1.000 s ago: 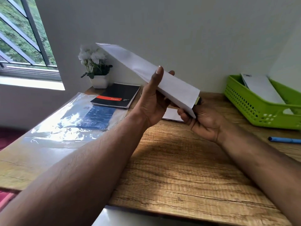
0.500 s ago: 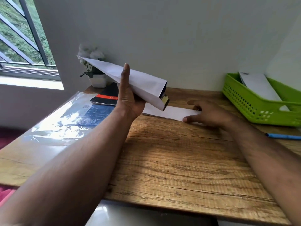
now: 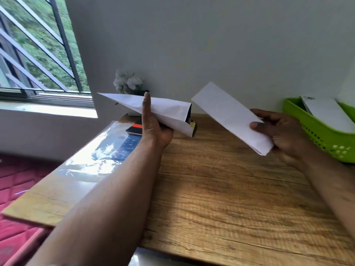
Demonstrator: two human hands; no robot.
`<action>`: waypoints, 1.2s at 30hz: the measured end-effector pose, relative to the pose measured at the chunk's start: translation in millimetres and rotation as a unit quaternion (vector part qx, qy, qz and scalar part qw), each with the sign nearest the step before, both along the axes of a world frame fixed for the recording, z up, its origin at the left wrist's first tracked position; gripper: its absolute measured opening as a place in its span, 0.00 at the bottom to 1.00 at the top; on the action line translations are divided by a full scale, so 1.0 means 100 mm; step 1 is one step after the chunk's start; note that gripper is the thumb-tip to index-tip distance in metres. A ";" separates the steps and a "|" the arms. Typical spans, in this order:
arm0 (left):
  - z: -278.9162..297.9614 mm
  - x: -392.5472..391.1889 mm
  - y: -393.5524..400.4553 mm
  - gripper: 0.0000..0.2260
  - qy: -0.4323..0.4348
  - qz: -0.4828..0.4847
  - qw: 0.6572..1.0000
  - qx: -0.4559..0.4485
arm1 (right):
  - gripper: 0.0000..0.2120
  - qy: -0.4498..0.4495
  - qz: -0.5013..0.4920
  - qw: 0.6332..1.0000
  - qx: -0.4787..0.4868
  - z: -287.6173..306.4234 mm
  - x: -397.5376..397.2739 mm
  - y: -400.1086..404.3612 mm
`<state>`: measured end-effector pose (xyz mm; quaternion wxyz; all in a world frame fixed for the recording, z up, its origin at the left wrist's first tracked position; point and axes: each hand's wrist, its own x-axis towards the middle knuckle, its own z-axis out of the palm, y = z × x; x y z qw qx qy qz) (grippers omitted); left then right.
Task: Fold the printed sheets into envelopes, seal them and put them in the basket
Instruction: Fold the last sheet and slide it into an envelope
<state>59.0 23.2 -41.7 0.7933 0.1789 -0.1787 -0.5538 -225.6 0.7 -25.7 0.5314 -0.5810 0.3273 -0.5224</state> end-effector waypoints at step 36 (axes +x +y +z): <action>-0.06 -0.13 -0.05 0.32 -0.032 -0.030 0.999 0.018 | 0.21 -0.041 0.270 0.953 0.134 -0.13 0.39 0.26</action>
